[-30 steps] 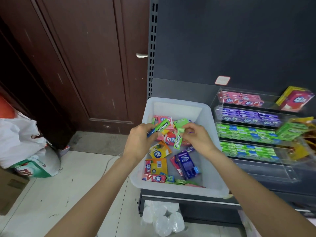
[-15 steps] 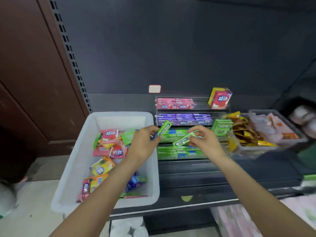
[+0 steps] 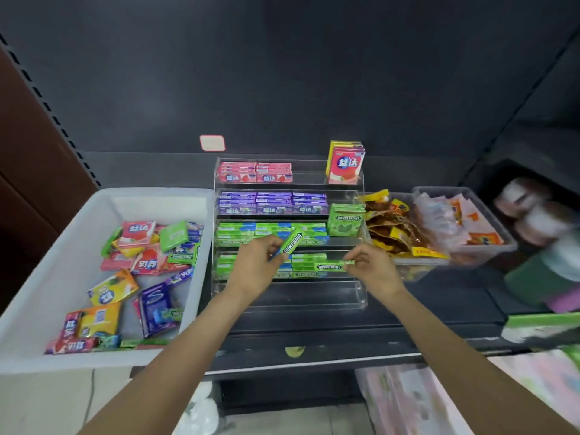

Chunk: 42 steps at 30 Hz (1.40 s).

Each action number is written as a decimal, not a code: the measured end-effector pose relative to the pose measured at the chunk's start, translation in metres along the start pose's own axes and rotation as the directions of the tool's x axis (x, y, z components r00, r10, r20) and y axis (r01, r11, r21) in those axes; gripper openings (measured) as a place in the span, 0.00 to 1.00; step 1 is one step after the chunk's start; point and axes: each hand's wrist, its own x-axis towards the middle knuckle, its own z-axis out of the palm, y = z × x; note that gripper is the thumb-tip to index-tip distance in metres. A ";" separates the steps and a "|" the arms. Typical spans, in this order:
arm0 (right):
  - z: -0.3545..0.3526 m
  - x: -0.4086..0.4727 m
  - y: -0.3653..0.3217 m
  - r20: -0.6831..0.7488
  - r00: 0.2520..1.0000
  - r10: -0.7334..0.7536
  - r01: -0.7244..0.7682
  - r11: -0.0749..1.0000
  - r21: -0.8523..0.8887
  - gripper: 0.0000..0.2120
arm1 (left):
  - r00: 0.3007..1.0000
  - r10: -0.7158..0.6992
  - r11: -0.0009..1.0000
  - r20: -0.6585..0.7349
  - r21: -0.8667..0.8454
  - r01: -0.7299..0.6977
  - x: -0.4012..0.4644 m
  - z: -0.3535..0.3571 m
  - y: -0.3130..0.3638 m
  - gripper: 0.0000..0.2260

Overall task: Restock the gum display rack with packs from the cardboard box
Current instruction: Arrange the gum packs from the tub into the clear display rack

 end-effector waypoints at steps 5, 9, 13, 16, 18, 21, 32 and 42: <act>0.021 -0.007 0.014 0.102 0.995 -0.015 0.023 0.997 -0.071 0.12 | 0.996 -0.087 0.996 -0.025 0.019 0.087 -0.008 0.007 -0.006 0.13; 0.044 -0.017 0.031 0.183 0.982 -0.041 0.076 0.979 -0.188 0.13 | 0.990 -0.127 0.991 -0.054 0.028 0.128 -0.020 0.007 -0.016 0.10; 0.060 -0.018 0.037 0.174 0.984 -0.036 0.075 0.972 -0.222 0.09 | 0.985 -0.154 0.986 -0.075 0.044 0.158 -0.031 -0.001 -0.026 0.10; 0.067 -0.018 0.036 0.190 0.981 -0.045 0.091 0.967 -0.238 0.05 | 0.980 -0.166 0.984 -0.107 0.043 0.171 -0.039 -0.012 -0.032 0.11; 0.072 -0.017 0.032 0.207 0.977 -0.043 0.093 0.967 -0.238 0.05 | 0.978 -0.171 0.984 -0.122 0.020 0.175 -0.042 -0.019 -0.036 0.12; 0.086 -0.015 0.026 0.306 0.951 -0.044 0.127 0.959 -0.255 0.08 | 0.975 -0.172 0.984 -0.138 0.011 0.175 -0.046 -0.031 -0.042 0.13; 0.168 -0.013 -0.027 0.586 0.805 -0.091 0.365 0.855 -0.369 0.18 | 0.957 -0.217 0.976 -0.191 -0.033 0.215 -0.056 -0.070 -0.073 0.11; 0.158 -0.014 -0.055 0.433 0.882 -0.184 0.212 0.977 -0.017 0.18 | 0.981 -0.148 0.983 -0.125 0.087 0.159 -0.059 -0.079 -0.083 0.13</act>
